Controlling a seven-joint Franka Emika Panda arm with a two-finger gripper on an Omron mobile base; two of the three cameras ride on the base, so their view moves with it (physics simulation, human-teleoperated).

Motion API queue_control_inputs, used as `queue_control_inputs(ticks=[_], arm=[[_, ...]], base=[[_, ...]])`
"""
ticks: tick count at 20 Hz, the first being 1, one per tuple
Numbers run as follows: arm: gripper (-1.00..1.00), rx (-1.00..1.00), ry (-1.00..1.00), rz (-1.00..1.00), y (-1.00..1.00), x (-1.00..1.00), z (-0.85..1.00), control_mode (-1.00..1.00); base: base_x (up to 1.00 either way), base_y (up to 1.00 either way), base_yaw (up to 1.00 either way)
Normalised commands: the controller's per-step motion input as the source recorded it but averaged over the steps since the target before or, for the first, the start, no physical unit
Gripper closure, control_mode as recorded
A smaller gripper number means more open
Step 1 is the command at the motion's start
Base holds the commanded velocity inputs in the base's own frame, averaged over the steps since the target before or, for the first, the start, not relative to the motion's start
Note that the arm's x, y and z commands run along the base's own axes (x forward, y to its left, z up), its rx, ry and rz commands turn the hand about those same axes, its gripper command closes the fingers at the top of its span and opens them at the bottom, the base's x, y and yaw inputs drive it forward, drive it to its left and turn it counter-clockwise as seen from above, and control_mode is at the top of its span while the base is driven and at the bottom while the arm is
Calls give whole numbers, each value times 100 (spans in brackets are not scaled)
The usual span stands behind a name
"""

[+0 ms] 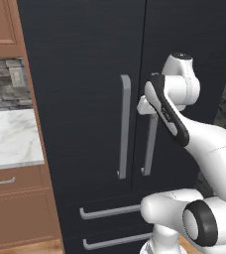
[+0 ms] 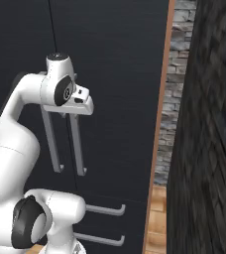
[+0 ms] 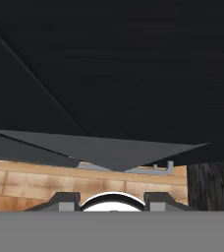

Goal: Retrieve a lemon from the fridge and place it on the cutting board with the fish.

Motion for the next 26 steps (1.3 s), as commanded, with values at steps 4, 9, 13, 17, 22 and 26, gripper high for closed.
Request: queue_control_inputs(ticks=[4,9,13,17,22,26], arm=[[-100,0,0,0,0,0,0,100],[-100,0,0,0,0,0,0,100],[-100,0,0,0,0,0,0,100],[-100,0,0,0,0,0,0,100],[-100,0,0,0,0,0,0,100],[-100,0,0,0,0,0,0,100]], base=[[0,3,0],[-5,29,-1],[-12,40,-4],[-24,5,-4],[-48,7,-3],[-51,12,-2]])
